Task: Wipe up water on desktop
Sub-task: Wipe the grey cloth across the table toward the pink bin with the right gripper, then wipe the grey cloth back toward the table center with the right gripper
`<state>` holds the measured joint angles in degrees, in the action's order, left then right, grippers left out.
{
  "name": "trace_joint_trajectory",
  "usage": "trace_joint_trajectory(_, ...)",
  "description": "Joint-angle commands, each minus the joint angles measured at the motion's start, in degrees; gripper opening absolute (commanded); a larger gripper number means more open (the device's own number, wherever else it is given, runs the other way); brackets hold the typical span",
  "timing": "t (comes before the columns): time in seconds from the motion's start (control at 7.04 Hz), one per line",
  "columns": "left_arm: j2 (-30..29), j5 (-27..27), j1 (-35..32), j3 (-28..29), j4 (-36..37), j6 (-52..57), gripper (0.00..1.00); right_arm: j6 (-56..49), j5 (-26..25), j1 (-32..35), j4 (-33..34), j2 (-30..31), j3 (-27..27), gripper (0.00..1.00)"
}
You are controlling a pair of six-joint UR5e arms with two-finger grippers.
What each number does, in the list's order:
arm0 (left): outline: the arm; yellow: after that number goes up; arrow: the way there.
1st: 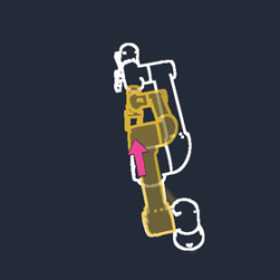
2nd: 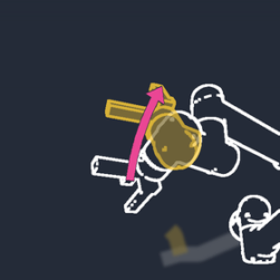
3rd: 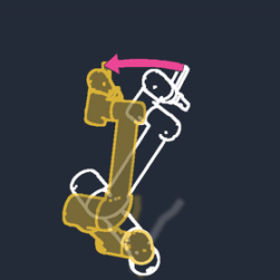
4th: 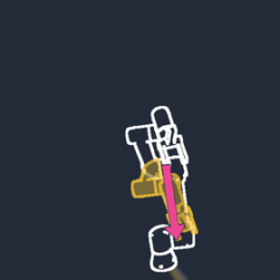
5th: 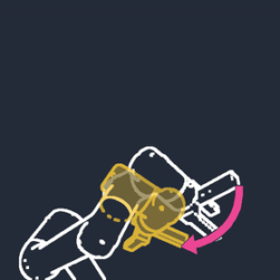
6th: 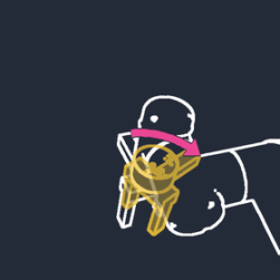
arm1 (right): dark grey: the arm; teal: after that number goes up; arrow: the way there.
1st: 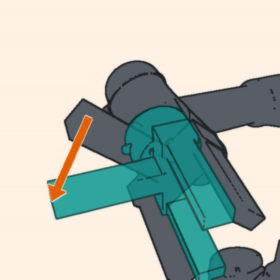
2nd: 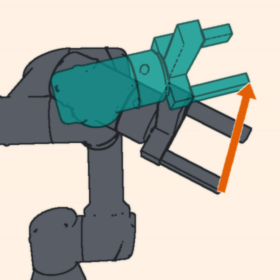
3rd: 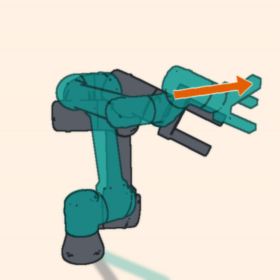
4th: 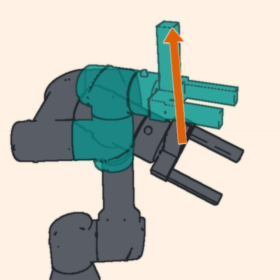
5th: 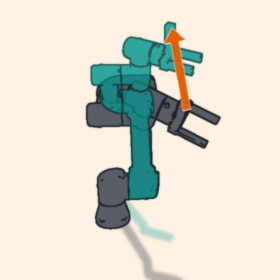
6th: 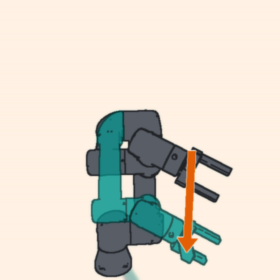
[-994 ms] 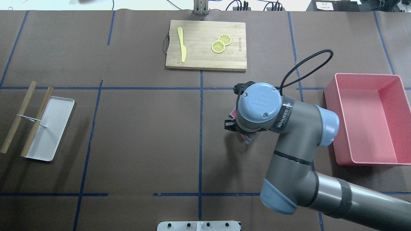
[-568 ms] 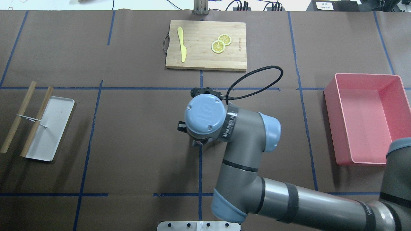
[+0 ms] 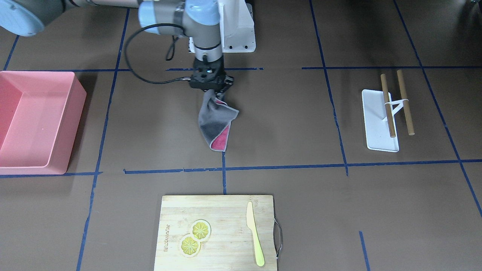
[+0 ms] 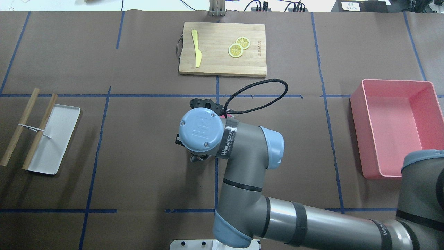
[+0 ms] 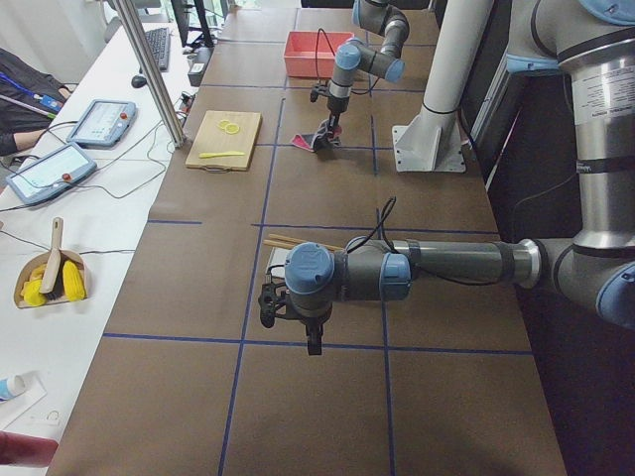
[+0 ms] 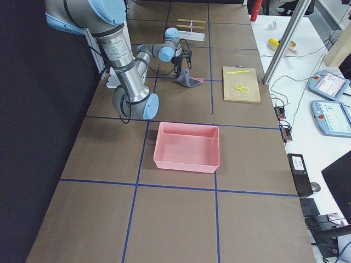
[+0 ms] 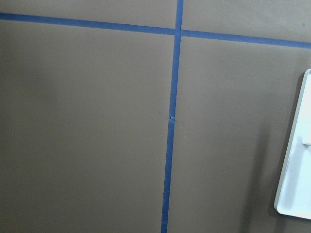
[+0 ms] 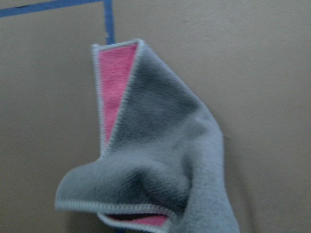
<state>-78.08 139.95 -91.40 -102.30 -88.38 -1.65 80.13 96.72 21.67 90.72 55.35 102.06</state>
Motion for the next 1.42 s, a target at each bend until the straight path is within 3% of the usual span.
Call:
trace_joint_trajectory(0.0,0.0,-0.2,0.0,-0.2,-0.3,0.2,1.0,-11.4,2.3,3.4,2.3,14.4,10.4,0.0)
trace_joint_trajectory(0.14,0.0,-0.5,0.0,-0.2,-0.4,0.2,1.0,-16.4,2.4,4.8,1.9,23.5,15.7,0.0)
trace_joint_trajectory(0.28,0.0,-0.6,0.0,-0.2,-0.4,0.2,1.0,-20.8,2.3,6.4,1.7,28.8,17.8,0.0)
trace_joint_trajectory(0.57,0.1,-0.6,0.0,-0.2,-0.4,0.2,1.0,-22.3,2.0,7.4,1.2,31.0,17.6,0.0)
trace_joint_trajectory(0.85,-0.1,-0.7,0.0,-0.2,-0.4,0.2,1.0,-15.3,3.2,6.6,-0.3,17.3,10.1,0.0)
trace_joint_trajectory(1.14,0.1,-0.9,0.0,-0.1,-0.4,0.2,1.0,-3.2,3.1,3.0,-0.6,-2.2,-4.8,0.0)
trace_joint_trajectory(1.28,0.3,-2.3,0.0,-0.1,-0.3,0.2,1.0,-0.2,3.1,2.3,-0.4,-6.6,-6.7,0.0)
